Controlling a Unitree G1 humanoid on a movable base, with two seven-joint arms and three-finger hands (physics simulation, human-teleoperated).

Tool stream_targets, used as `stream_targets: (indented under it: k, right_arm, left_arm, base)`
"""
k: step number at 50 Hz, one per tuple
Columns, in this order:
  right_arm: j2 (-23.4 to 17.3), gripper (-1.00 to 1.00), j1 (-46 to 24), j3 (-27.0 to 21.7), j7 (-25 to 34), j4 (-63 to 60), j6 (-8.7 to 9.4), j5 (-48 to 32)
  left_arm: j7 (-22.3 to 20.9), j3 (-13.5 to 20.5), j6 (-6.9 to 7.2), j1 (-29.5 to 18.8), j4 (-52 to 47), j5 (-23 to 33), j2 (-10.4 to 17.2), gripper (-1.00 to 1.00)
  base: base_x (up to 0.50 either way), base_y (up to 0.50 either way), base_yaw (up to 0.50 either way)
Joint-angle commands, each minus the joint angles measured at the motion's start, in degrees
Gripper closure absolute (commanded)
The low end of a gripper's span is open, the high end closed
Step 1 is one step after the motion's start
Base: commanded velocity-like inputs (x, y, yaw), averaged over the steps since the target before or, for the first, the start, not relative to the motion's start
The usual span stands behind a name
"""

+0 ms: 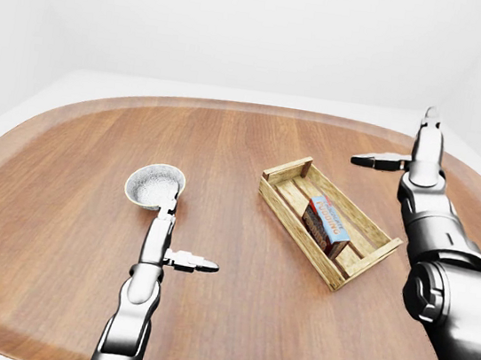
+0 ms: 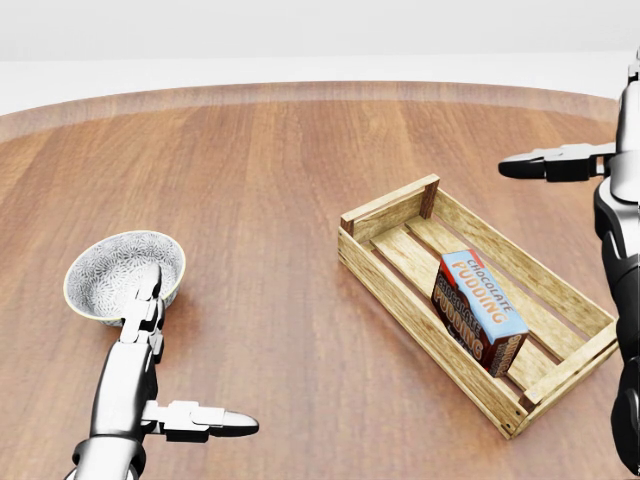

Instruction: Pick up the chocolate pudding and put it in the tray.

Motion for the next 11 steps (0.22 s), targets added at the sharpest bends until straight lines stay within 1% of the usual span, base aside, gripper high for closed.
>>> stream_targets:
  k: [1, 3, 4, 5, 8, 11]
  right_arm:
    - [-4.6, -1.00, -4.1, 0.1, 3.5, -4.5, 0.00, 0.6]
    - [-5.3, -1.00, -4.5, -0.2, 4.4, -5.4, 0.00, 1.2]
    - [-6.1, -1.00, -4.9, -0.4, 5.3, -6.4, 0.00, 1.5]
    - [-6.5, -1.00, -5.0, -0.4, 5.6, -6.8, 0.00, 1.6]
    - [-7.4, -1.00, -5.5, -0.7, 7.1, -8.6, 0.00, 2.6]
    - [-8.7, -1.00, -6.2, -1.0, 9.2, -11.9, 0.00, 3.5]
  left_arm:
    - [-2.6, 1.2, 0.63, 0.3, -1.3, -5.2, -0.5, -1.00]
    - [-2.5, 1.2, 0.64, 0.2, -1.2, -5.2, -0.5, -1.00]
    - [-2.4, 1.2, 0.11, 0.1, -0.6, -5.2, -0.5, -1.00]
    - [-2.4, 1.2, 0.02, 0.1, -0.5, -5.2, -0.5, -1.00]
    - [-2.4, 1.1, 0.60, 0.2, -1.1, -5.1, -0.5, -1.00]
    - [-2.3, 1.2, 0.42, 0.1, -0.9, -5.1, -0.5, -1.00]
  base:
    - [0.00, 0.00, 0.00]
    - [0.00, 0.00, 0.00]
    - [0.00, 0.00, 0.00]
    - [0.00, 0.00, 0.00]
    - [0.00, 0.00, 0.00]
    - [0.00, 0.00, 0.00]
